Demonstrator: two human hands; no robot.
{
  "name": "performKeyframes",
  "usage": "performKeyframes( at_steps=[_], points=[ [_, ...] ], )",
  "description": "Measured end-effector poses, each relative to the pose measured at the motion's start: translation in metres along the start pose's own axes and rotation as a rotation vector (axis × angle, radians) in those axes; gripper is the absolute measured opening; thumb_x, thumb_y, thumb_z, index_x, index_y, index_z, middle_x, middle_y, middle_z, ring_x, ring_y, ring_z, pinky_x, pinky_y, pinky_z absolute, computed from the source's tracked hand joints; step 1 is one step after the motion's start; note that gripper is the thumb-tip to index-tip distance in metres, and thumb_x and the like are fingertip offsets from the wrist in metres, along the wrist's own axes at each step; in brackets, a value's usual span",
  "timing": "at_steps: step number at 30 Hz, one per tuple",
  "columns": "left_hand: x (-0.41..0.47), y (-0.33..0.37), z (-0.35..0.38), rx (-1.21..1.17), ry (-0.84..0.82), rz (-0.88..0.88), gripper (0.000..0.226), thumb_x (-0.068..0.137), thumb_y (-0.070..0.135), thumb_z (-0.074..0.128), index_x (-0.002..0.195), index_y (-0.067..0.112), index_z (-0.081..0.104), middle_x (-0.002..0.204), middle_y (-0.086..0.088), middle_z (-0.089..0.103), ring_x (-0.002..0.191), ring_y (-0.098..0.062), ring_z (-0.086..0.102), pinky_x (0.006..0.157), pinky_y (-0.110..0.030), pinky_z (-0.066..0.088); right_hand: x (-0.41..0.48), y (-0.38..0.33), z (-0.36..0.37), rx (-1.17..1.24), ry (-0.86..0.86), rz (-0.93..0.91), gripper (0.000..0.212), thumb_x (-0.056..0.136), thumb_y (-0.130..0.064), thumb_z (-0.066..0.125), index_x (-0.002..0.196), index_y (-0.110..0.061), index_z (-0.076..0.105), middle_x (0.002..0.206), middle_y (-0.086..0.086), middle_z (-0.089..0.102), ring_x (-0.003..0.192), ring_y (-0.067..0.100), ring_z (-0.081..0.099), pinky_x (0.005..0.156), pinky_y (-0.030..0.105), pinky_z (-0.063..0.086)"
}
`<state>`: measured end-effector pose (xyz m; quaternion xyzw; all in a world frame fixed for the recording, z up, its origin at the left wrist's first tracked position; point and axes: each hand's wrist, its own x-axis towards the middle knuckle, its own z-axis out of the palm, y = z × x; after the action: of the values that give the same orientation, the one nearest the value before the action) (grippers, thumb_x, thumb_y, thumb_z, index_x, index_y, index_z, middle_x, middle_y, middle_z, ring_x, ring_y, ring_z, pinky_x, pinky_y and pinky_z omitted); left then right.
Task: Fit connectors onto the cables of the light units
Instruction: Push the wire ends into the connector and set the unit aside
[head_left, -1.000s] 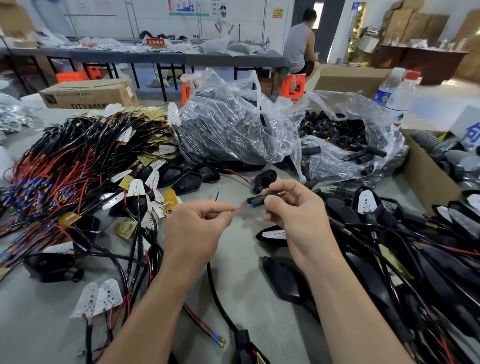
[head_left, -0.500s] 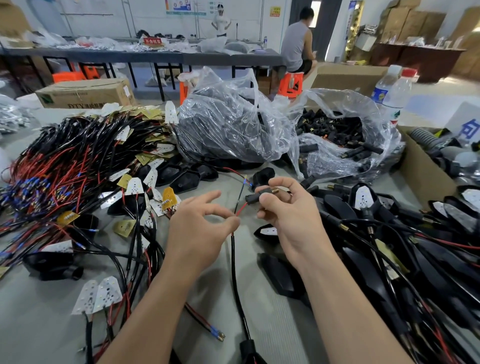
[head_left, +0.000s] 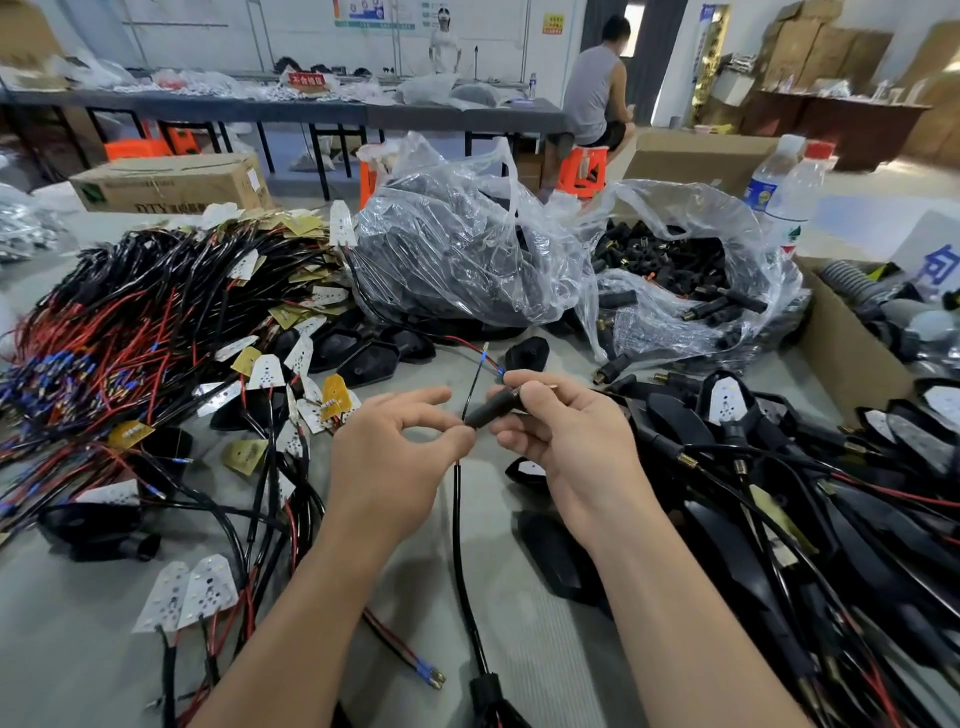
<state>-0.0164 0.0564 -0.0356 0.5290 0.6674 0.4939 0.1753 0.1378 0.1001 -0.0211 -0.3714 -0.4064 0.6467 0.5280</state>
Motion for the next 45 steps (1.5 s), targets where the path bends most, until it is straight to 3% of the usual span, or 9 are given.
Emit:
performKeyframes(
  at_steps=[4,6,9,18,22,28,33,37,45],
  points=[
    [0.001,0.009,0.004,-0.545,-0.108,-0.314,0.013,0.092,0.024,0.074,0.101,0.034,0.076,0.09,0.009,0.079,0.084,-0.009,0.075,0.076,-0.025,0.059,-0.001,-0.002,-0.002,-0.024,-0.029,-0.022,0.023,0.097,-0.001,0.061,0.084,-0.009,0.077,0.073,0.009,0.072,0.06,0.016,0.062,0.056,0.02,0.052],
    [0.003,0.011,0.004,-0.63,-0.186,-0.387,0.016,0.101,0.021,0.061,0.107,0.024,0.075,0.09,-0.002,0.079,0.076,-0.015,0.075,0.066,-0.023,0.06,-0.004,-0.001,0.0,-0.104,-0.131,-0.031,0.031,0.097,-0.001,0.06,0.078,-0.013,0.08,0.07,0.005,0.071,0.058,0.014,0.06,0.054,0.018,0.049],
    [0.003,0.008,0.0,-0.663,-0.195,-0.37,0.018,0.097,0.008,0.062,0.096,0.012,0.08,0.085,-0.007,0.079,0.071,-0.011,0.072,0.062,-0.019,0.056,-0.005,0.003,0.005,-0.187,-0.168,-0.061,0.033,0.097,-0.001,0.058,0.077,-0.014,0.08,0.065,0.004,0.068,0.055,0.013,0.055,0.052,0.02,0.045],
    [0.007,0.007,-0.002,-0.806,-0.092,-0.356,0.031,0.1,0.013,0.058,0.083,0.022,0.083,0.084,-0.005,0.078,0.071,-0.01,0.072,0.063,-0.018,0.057,0.002,0.005,-0.001,-0.051,0.198,-0.184,0.019,0.098,-0.003,0.061,0.084,-0.007,0.074,0.068,0.008,0.07,0.052,0.015,0.06,0.048,0.021,0.049],
    [0.005,0.005,-0.004,-0.803,-0.212,-0.281,0.018,0.083,0.021,0.072,0.096,0.025,0.083,0.083,-0.001,0.075,0.073,-0.008,0.066,0.071,-0.018,0.056,0.004,0.007,0.0,-0.103,0.208,-0.186,0.018,0.096,-0.002,0.063,0.083,-0.006,0.074,0.065,0.008,0.07,0.051,0.016,0.06,0.049,0.022,0.05],
    [0.005,0.001,0.009,-0.495,-0.08,-0.458,0.025,0.095,0.022,0.071,0.12,0.023,0.069,0.106,0.002,0.074,0.087,-0.006,0.068,0.078,-0.022,0.052,0.0,0.007,0.001,-0.166,0.061,-0.192,0.027,0.094,-0.001,0.065,0.074,-0.014,0.078,0.064,0.008,0.068,0.051,0.016,0.058,0.048,0.022,0.048],
    [0.006,0.002,0.006,-0.625,-0.112,-0.393,0.018,0.098,0.006,0.062,0.102,0.016,0.077,0.087,0.001,0.08,0.075,-0.005,0.069,0.067,-0.015,0.054,0.001,0.008,0.002,-0.2,0.087,-0.189,0.024,0.094,-0.002,0.065,0.077,-0.013,0.078,0.065,0.009,0.069,0.052,0.016,0.058,0.05,0.023,0.048],
    [0.005,0.003,0.003,-0.672,-0.076,-0.333,0.023,0.093,0.001,0.068,0.105,0.019,0.076,0.082,-0.003,0.079,0.067,-0.006,0.067,0.065,-0.015,0.054,0.002,0.01,-0.001,-0.22,0.115,-0.179,0.022,0.095,-0.004,0.063,0.078,-0.011,0.076,0.064,0.01,0.069,0.054,0.018,0.061,0.054,0.026,0.052],
    [0.007,0.004,0.0,-0.654,0.015,-0.262,0.027,0.094,0.004,0.065,0.077,0.018,0.081,0.067,-0.001,0.069,0.061,-0.008,0.059,0.061,-0.017,0.047,0.007,0.012,-0.002,-0.136,0.239,-0.184,0.019,0.097,-0.005,0.062,0.082,-0.007,0.073,0.065,0.011,0.071,0.051,0.018,0.062,0.054,0.026,0.054]
  ],
)
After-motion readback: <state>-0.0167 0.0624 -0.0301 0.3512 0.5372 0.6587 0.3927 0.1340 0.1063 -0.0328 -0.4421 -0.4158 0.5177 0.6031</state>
